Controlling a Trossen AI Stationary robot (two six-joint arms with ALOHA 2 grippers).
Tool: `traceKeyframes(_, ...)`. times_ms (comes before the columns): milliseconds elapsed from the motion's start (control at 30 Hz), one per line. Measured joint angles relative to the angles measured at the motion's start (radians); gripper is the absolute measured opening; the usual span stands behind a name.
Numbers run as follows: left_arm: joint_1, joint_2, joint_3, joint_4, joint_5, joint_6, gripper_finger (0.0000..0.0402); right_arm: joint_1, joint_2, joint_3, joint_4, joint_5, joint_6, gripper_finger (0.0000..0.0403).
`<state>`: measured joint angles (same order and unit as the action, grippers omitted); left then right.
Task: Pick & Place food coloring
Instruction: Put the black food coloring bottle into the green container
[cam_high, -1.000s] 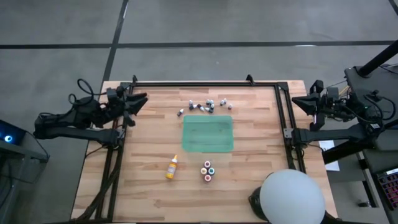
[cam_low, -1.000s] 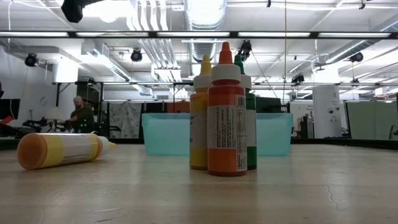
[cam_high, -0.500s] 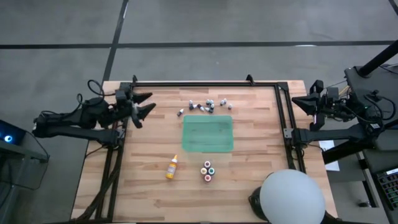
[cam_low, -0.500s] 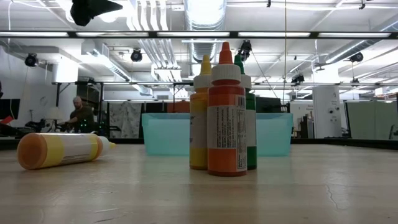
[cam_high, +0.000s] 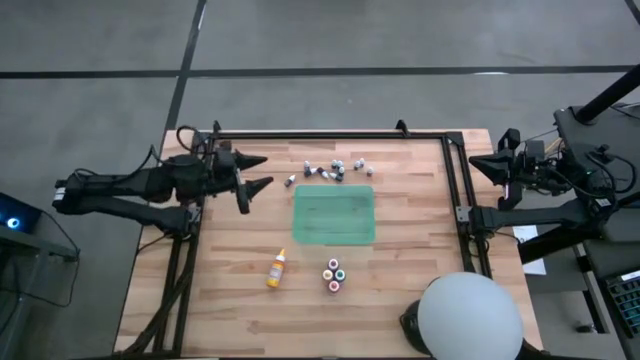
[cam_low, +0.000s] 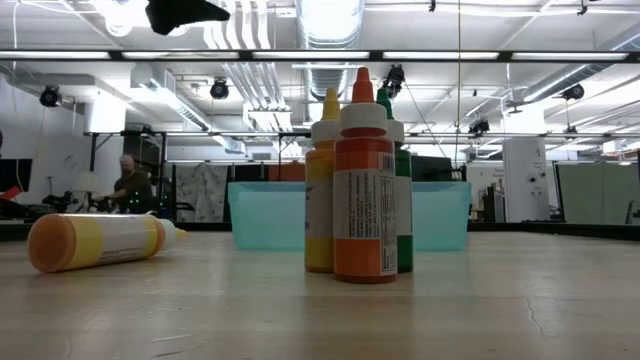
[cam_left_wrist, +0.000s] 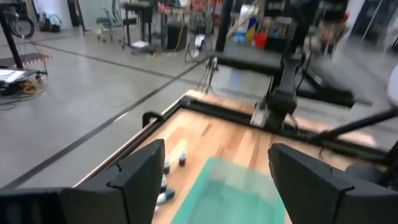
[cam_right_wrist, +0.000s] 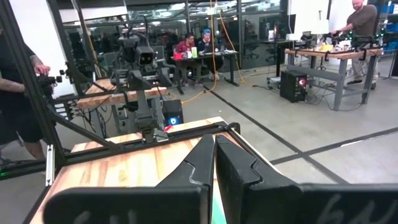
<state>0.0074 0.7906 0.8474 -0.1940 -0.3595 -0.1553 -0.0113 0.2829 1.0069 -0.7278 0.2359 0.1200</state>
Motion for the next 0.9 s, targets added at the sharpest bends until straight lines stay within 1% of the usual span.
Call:
traceKeyframes(133,0.003,0.046,0.059,-0.044,0.0,0.032,0.0259,0.0,0.0,0.0,0.0,0.0,0.001,0.0009)
traceKeyframes(267,0.004,0.073,0.098,-0.043,-0.003,0.033,0.0259,0.0,0.0,0.0,0.0,0.0,0.002,0.0009)
traceKeyframes(533,0.003,0.1,0.099,-0.05,-0.01,0.087,0.0259,0.0,0.0,0.0,0.0,0.0,0.001,0.0009)
traceKeyframes(767,0.003,0.111,0.098,-0.052,-0.006,0.029,0.0259,0.0,0.0,0.0,0.0,0.0,0.001,0.0009)
traceKeyframes(900,0.003,0.12,0.098,-0.053,-0.006,0.027,0.0259,0.0,0.0,0.0,0.0,0.0,0.003,0.0009)
